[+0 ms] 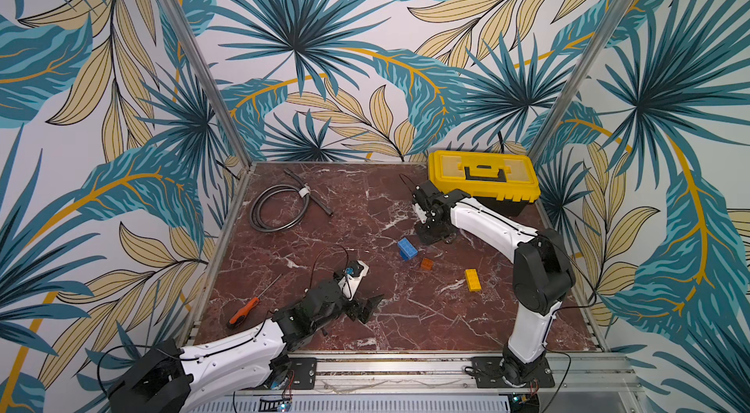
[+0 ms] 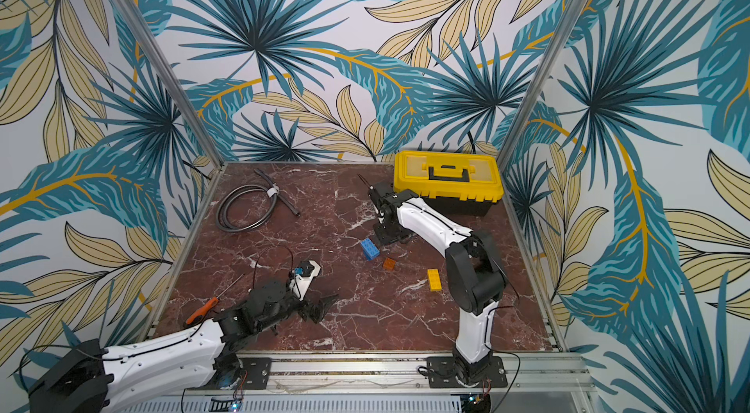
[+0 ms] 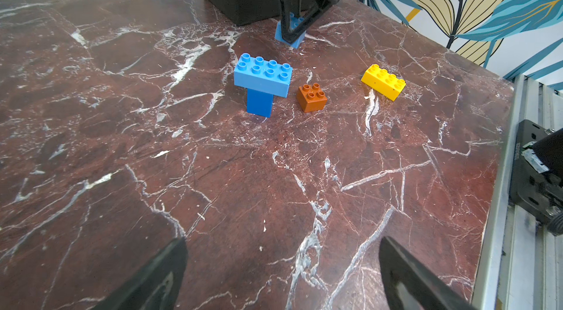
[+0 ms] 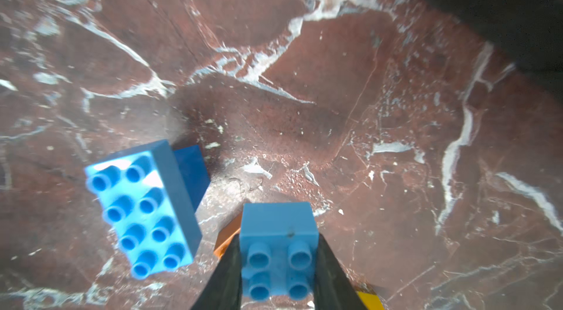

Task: Assemble the letter f with lego
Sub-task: Pick up the lego brick from the center of the board, then assemble the lego brick with the lego brick.

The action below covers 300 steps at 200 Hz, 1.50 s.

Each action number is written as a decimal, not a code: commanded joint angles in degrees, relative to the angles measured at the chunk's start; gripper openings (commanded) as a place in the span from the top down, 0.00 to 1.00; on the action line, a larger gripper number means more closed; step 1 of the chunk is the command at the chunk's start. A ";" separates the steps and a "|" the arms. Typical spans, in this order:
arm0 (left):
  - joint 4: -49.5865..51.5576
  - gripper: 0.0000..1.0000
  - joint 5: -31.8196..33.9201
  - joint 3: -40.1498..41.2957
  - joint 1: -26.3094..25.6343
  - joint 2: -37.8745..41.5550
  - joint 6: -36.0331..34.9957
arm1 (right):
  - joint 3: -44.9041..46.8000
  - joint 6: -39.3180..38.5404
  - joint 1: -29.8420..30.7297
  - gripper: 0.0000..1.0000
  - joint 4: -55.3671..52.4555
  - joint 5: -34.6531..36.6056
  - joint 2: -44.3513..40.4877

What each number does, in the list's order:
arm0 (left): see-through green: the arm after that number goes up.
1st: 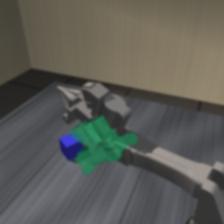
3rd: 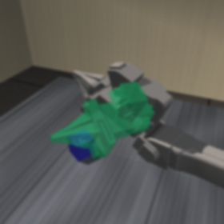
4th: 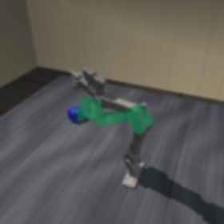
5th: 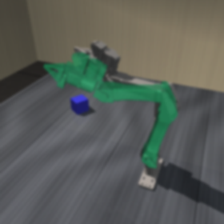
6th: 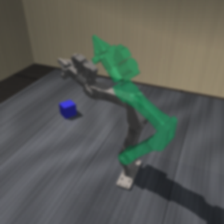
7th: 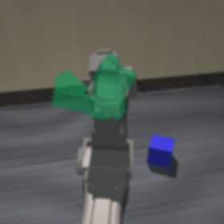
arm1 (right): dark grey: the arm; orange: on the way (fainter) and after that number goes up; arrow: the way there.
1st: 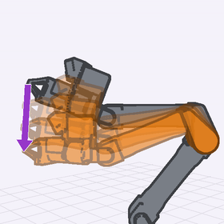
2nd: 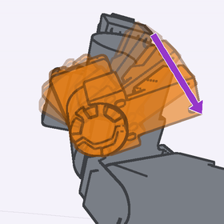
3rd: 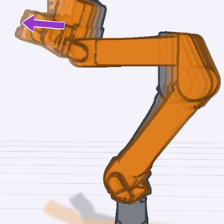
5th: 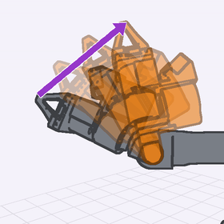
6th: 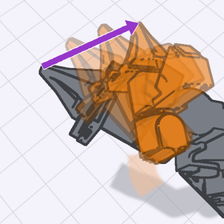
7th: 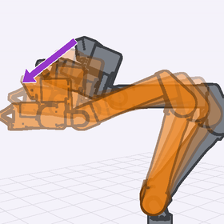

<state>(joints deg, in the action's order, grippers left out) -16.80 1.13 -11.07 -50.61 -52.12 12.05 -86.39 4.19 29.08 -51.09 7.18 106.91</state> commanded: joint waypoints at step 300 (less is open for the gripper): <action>-1.31 0.01 1.86 0.79 -0.21 6.28 -8.53 | -5.79 -10.16 6.59 0.69 -4.88 -6.59 4.42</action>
<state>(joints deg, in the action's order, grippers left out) -17.06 2.59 -10.50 -50.61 -45.98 4.25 -90.85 -5.06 35.16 -53.63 0.58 109.16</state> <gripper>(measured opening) 0.995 0.351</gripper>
